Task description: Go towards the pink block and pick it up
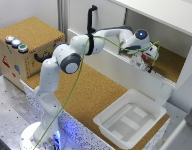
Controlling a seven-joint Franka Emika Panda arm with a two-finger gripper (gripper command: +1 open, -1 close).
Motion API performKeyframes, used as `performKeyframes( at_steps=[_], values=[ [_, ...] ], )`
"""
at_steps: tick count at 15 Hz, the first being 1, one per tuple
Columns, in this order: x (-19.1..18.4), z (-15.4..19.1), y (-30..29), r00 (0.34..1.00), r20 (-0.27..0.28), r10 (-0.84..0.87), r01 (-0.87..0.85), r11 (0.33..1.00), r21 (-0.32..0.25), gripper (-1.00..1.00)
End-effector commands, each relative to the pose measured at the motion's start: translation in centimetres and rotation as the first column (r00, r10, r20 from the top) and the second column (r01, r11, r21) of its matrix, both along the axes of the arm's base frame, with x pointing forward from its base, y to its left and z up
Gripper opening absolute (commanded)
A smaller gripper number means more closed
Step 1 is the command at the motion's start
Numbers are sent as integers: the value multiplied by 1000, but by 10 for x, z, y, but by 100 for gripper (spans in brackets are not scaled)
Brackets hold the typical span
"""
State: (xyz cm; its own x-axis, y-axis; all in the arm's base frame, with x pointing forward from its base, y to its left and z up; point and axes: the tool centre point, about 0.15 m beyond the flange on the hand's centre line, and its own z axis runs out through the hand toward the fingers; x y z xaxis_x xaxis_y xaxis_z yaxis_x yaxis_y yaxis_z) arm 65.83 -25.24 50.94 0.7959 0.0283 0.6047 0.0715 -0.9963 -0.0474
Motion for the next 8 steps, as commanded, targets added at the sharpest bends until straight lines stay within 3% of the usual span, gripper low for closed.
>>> performKeyframes(
  at_steps=[1,8],
  values=[
    [-70,17,14,993,49,-105,109,992,-70,-100],
    [-132,16,45,986,-6,-166,164,979,-118,-100]
  ],
)
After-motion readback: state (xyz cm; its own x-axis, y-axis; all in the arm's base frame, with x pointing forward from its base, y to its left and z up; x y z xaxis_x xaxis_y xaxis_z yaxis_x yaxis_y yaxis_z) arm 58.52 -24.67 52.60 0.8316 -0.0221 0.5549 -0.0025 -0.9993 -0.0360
